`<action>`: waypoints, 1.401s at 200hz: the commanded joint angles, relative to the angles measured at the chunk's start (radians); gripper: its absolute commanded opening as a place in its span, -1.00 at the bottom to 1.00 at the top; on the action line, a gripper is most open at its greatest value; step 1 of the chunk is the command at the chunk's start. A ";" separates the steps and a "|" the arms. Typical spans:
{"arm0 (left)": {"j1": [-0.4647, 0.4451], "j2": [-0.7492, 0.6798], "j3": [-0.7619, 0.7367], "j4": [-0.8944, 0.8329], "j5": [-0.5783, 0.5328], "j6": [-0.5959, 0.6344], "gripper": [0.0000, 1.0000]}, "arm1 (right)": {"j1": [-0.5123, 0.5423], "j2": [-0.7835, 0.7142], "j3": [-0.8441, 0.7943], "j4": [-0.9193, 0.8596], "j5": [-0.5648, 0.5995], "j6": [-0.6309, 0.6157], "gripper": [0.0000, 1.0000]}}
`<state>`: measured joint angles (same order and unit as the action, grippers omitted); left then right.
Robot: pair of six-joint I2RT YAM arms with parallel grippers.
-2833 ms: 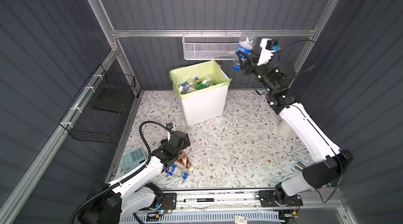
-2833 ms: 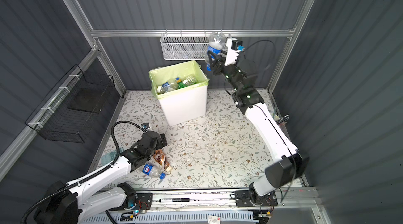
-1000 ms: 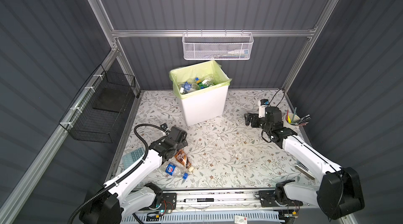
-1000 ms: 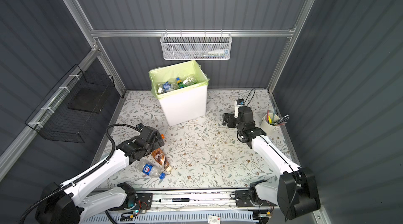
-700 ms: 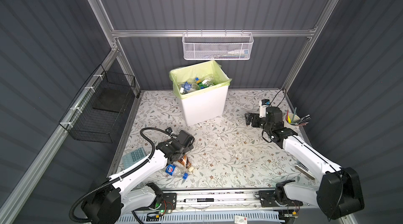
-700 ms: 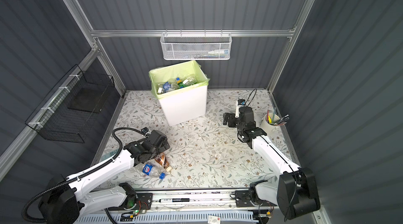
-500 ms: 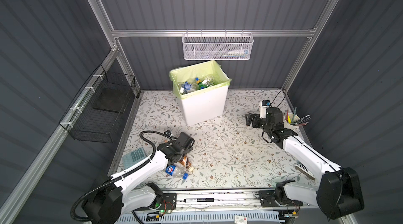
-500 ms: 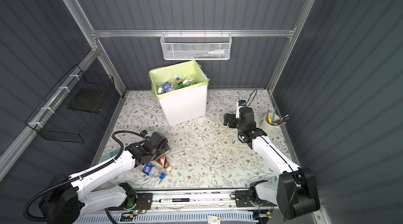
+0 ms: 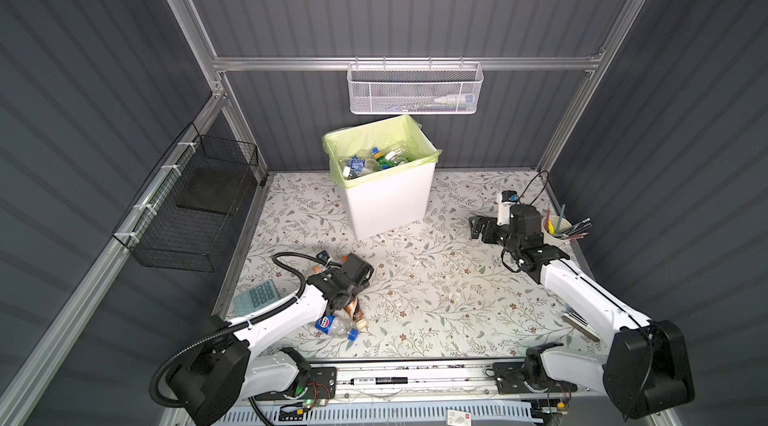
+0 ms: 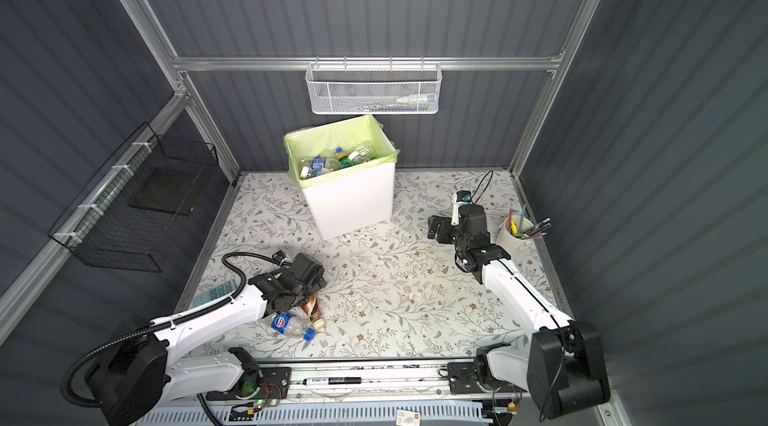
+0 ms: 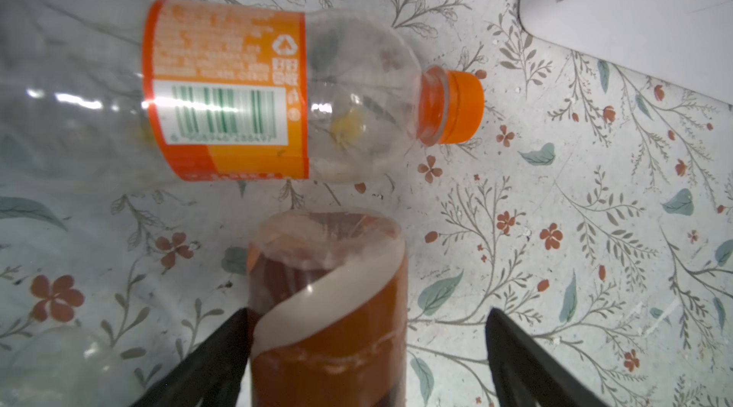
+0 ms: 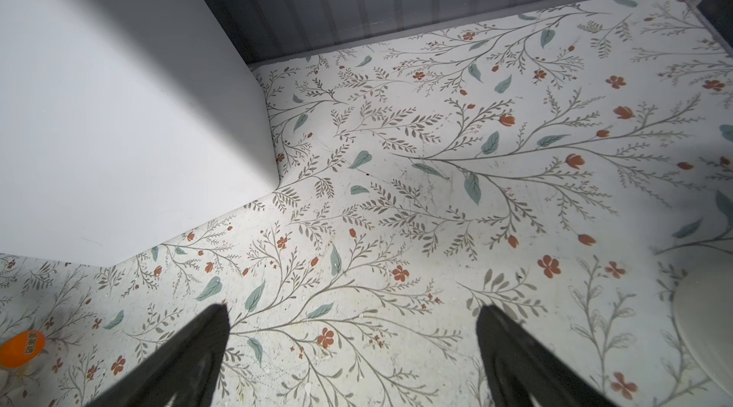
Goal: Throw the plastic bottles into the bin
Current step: 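Close the left gripper on the brown Nescafe coffee bottle, then lift the coffee bottle with the left gripper over the bin and release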
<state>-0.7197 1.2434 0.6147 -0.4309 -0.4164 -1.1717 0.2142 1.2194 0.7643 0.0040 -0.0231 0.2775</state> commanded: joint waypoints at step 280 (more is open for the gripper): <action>-0.004 -0.138 0.278 0.369 -0.047 0.653 -0.18 | -0.069 -0.077 -0.044 -0.013 -0.015 0.012 0.98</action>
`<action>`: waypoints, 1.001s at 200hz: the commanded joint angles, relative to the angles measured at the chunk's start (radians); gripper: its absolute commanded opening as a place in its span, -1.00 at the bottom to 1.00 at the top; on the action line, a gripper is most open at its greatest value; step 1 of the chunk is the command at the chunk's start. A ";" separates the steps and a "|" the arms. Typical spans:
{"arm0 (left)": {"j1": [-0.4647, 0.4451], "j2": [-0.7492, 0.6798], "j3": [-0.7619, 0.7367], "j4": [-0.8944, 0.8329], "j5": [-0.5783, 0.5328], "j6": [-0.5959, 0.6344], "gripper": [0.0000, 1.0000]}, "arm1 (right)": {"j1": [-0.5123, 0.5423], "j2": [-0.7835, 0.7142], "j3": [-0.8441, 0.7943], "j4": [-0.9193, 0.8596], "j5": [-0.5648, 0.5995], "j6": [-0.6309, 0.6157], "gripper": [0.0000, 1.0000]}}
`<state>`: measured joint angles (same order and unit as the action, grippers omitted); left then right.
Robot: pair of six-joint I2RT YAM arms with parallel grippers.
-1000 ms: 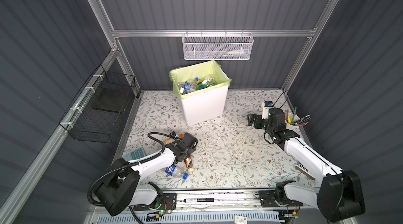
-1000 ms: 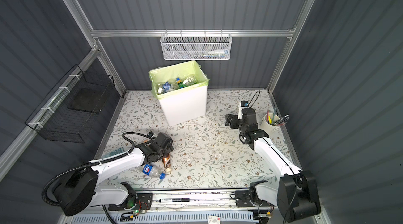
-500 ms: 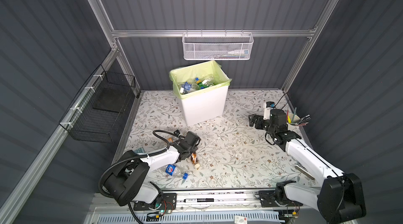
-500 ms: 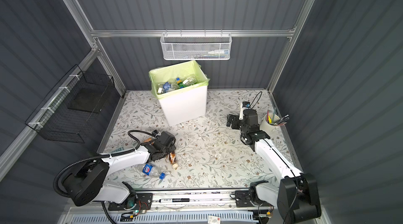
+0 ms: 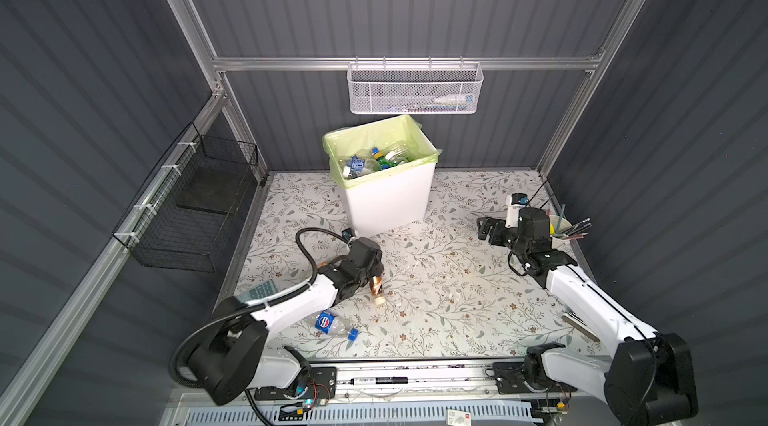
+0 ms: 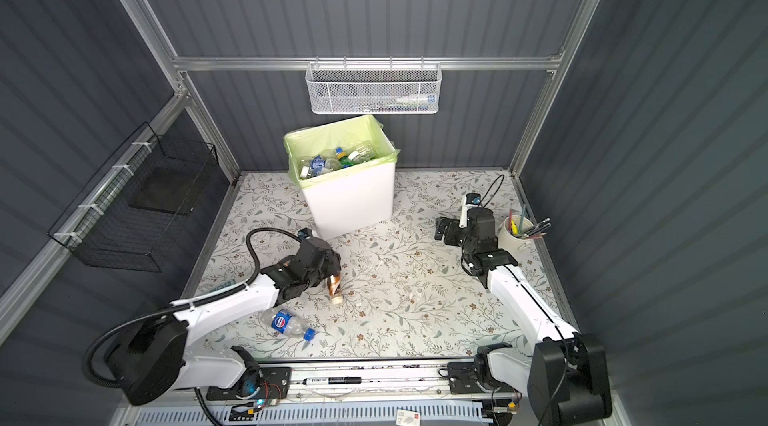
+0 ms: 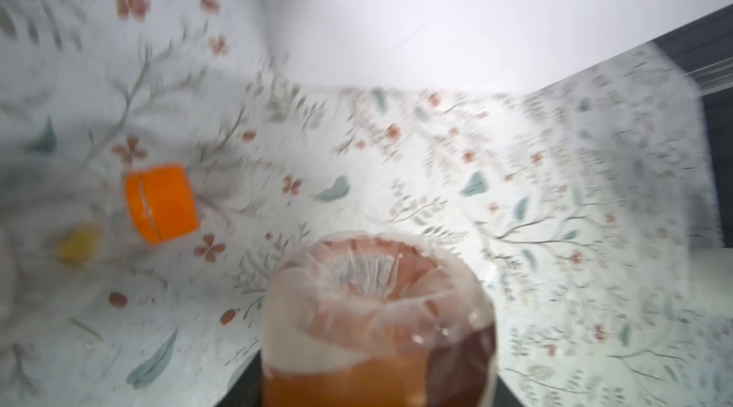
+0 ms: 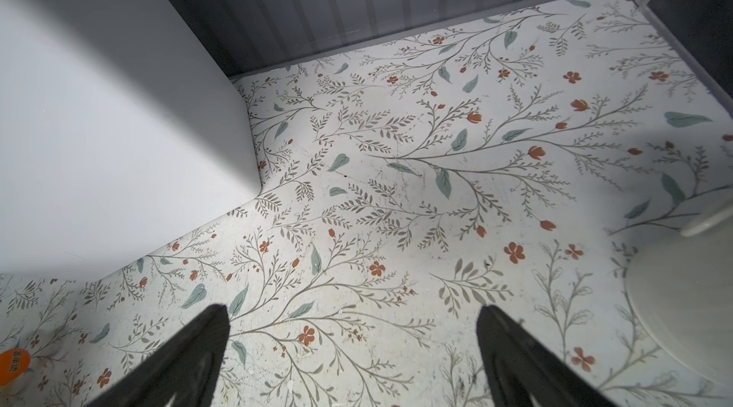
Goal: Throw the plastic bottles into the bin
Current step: 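Lift the coffee bottle with the left gripper over the bin and release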
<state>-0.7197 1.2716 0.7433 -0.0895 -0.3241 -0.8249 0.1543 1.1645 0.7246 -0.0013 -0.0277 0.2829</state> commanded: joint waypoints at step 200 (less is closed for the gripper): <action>0.260 0.288 0.930 0.104 0.172 0.692 1.00 | -0.019 -0.104 0.004 -0.036 -0.027 0.006 0.98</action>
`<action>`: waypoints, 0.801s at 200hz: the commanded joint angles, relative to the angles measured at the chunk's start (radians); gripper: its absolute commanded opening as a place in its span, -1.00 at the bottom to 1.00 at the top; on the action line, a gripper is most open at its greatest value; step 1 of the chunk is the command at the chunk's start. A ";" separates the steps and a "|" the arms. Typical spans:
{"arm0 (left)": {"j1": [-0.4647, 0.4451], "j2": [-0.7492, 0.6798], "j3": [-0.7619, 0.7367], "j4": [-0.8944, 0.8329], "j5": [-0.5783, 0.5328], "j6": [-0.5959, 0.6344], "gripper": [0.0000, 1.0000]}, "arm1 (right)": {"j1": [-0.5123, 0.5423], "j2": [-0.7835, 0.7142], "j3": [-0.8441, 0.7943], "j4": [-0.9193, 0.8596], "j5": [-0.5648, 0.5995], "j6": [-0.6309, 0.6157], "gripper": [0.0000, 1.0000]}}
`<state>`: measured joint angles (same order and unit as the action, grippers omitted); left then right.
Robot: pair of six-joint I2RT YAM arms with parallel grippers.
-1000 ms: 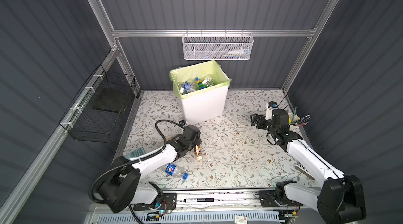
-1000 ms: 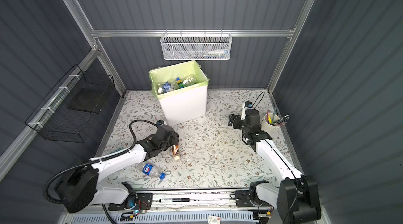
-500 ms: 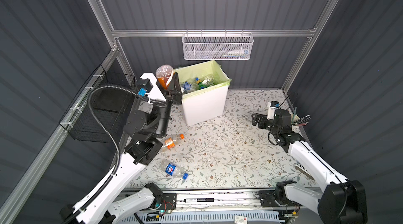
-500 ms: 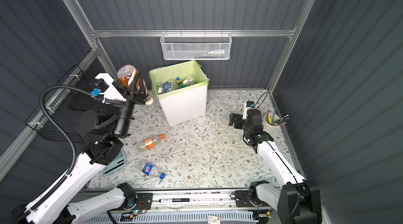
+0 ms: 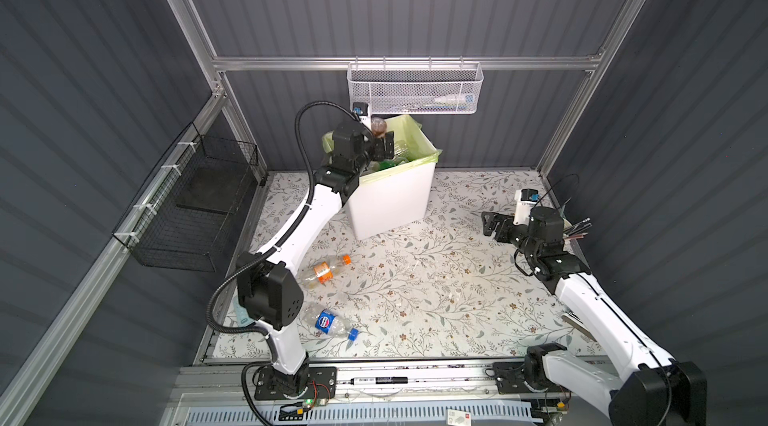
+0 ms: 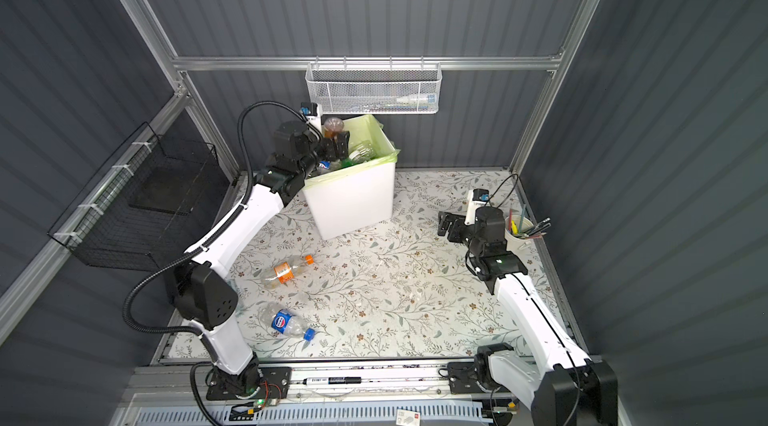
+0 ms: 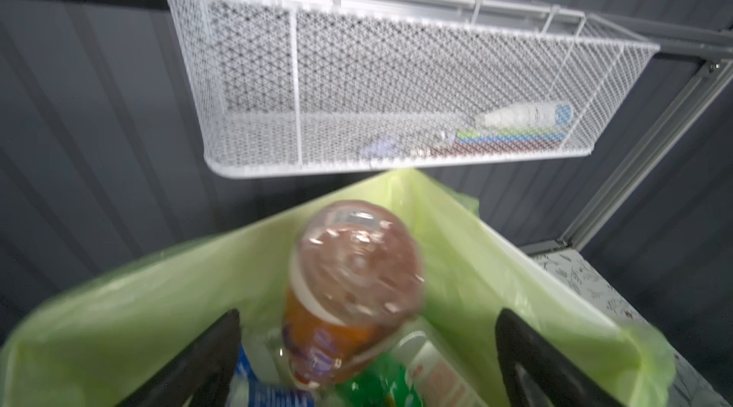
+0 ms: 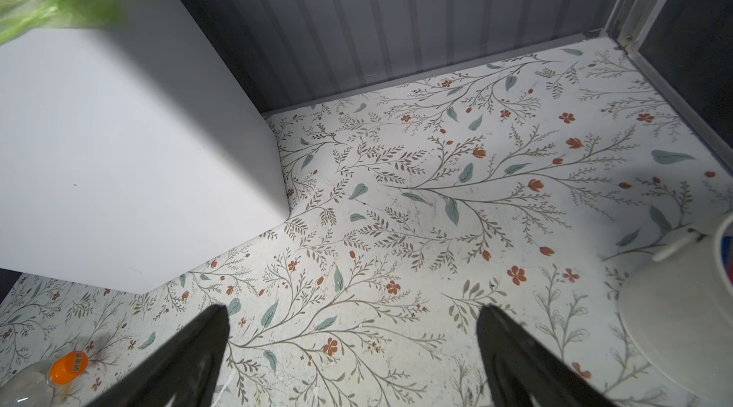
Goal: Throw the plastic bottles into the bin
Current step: 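Lift the coffee bottle with the left gripper over the bin and release, then lower the left gripper to the second blue-labelled Pepsi bottle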
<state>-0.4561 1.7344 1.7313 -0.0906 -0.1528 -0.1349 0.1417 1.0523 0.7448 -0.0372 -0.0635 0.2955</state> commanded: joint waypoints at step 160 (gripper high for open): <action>-0.002 -0.612 -0.639 -0.498 -0.507 -0.506 1.00 | -0.005 0.106 -0.038 0.034 -0.011 0.014 0.98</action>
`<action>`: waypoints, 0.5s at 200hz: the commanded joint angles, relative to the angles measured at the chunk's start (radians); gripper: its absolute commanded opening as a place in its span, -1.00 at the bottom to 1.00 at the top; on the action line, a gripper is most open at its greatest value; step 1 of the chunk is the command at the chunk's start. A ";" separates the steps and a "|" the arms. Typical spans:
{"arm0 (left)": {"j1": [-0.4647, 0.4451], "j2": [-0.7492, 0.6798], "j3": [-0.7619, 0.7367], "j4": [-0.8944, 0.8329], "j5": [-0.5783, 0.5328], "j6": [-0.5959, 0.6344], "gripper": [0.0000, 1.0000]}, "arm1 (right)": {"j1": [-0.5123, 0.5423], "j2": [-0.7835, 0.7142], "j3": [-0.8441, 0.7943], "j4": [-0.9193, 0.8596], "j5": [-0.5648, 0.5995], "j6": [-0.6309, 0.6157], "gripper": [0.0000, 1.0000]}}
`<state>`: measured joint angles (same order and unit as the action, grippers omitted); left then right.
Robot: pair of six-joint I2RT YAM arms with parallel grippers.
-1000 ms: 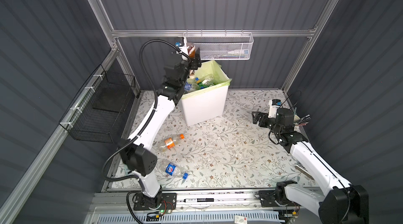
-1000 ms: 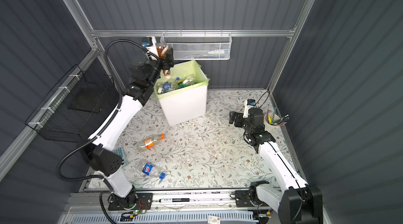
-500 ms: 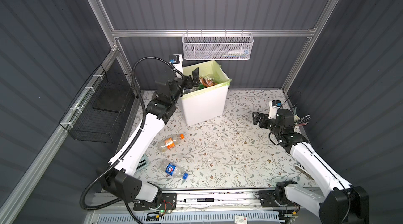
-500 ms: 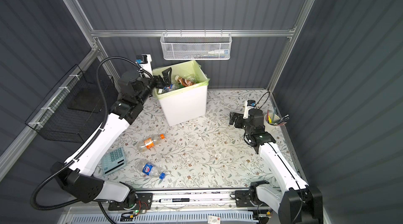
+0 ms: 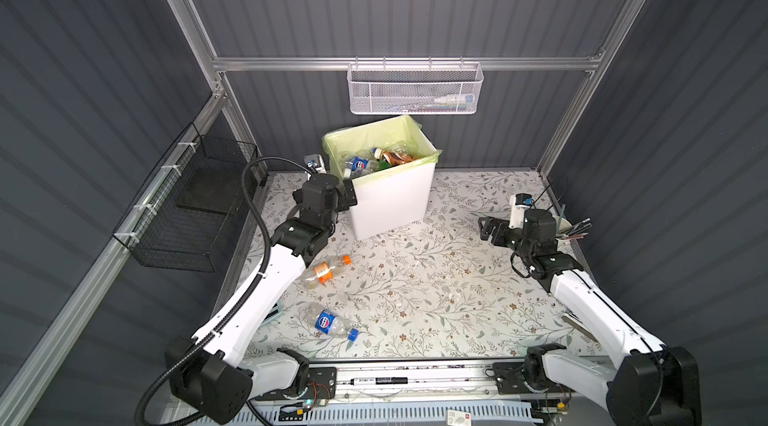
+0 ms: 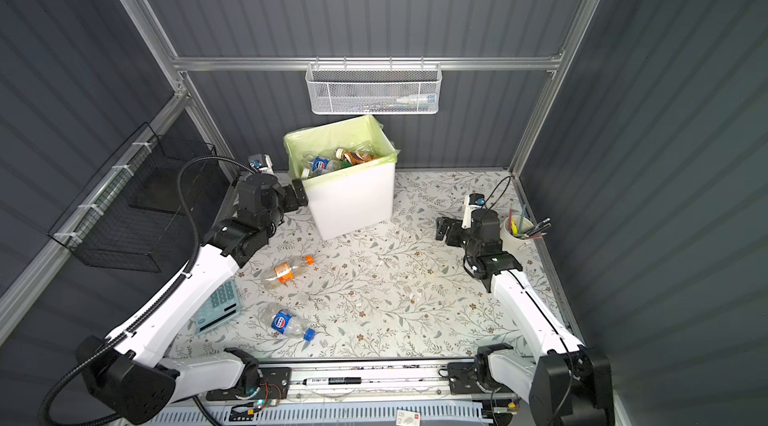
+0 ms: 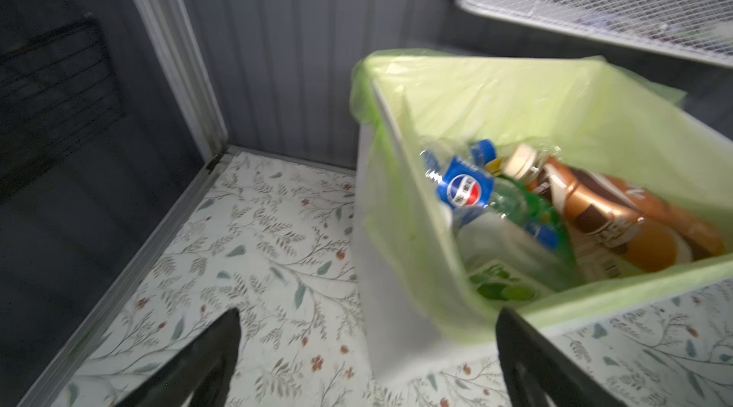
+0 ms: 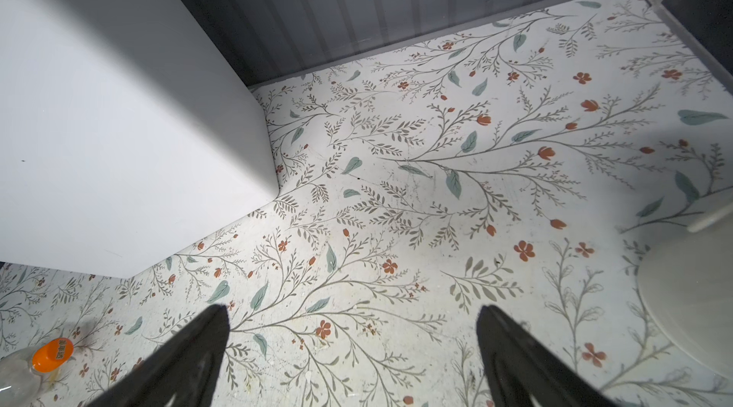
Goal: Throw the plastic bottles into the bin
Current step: 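Lower the left gripper to the second blue-labelled Pepsi bottle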
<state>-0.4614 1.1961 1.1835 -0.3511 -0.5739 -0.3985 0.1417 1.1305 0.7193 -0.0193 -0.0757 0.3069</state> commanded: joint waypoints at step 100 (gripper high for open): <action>-0.054 -0.326 -0.350 -0.699 -0.004 -0.840 1.00 | -0.005 0.087 -0.024 0.055 -0.015 0.021 0.98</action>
<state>-0.4839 0.9146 0.8787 -0.8978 -0.6022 -1.0584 0.1417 1.2060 0.7067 0.0116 -0.0830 0.3149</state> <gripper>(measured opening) 0.997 0.991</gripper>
